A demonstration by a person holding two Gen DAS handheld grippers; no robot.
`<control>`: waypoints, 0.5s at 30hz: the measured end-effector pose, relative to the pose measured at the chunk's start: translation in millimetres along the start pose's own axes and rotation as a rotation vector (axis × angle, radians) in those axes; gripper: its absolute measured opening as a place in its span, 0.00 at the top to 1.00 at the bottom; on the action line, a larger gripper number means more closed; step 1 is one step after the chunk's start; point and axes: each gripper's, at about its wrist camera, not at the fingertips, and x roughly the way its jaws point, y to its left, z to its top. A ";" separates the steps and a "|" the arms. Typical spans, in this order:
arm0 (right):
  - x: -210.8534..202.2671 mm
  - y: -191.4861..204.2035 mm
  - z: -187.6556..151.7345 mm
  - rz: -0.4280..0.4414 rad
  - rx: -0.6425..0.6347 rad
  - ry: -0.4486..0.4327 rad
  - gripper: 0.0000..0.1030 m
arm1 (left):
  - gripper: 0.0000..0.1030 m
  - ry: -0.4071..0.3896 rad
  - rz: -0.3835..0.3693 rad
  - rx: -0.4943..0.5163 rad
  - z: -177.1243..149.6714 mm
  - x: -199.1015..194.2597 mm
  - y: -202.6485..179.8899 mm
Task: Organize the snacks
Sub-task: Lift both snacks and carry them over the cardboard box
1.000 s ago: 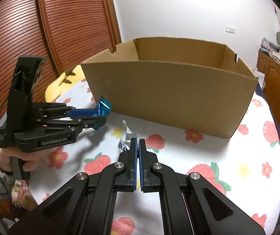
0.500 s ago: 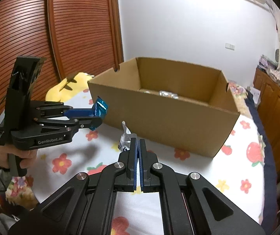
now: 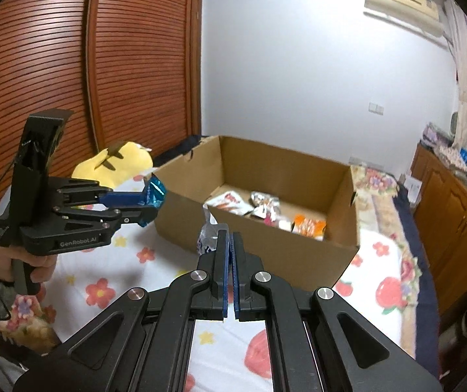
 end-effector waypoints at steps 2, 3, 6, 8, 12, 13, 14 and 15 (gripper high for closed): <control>-1.8 0.2 3.3 -0.005 -0.009 -0.008 1.00 | 0.78 -0.010 0.003 0.001 2.9 -2.7 1.2; -2.5 0.0 5.3 -0.007 -0.012 -0.011 1.00 | 0.78 -0.014 0.005 0.001 3.4 -3.6 1.3; -4.0 -0.5 10.1 -0.012 -0.020 -0.020 1.00 | 0.78 -0.023 0.011 0.001 7.5 -5.9 2.3; -4.0 0.6 12.5 -0.018 -0.031 -0.021 1.00 | 0.78 -0.029 0.014 0.002 9.2 -7.0 2.8; -1.4 4.3 14.4 -0.030 -0.061 -0.016 1.00 | 0.78 -0.034 0.018 0.005 10.6 -7.2 3.3; -0.5 4.4 15.2 -0.030 -0.067 -0.013 1.00 | 0.78 -0.034 0.018 0.005 11.5 -6.3 4.1; -0.3 3.4 15.3 -0.031 -0.067 -0.014 1.00 | 0.78 -0.035 0.017 0.003 12.7 -5.6 4.7; 0.1 2.5 16.9 -0.034 -0.068 -0.015 1.00 | 0.78 -0.036 0.015 0.002 13.5 -4.8 5.5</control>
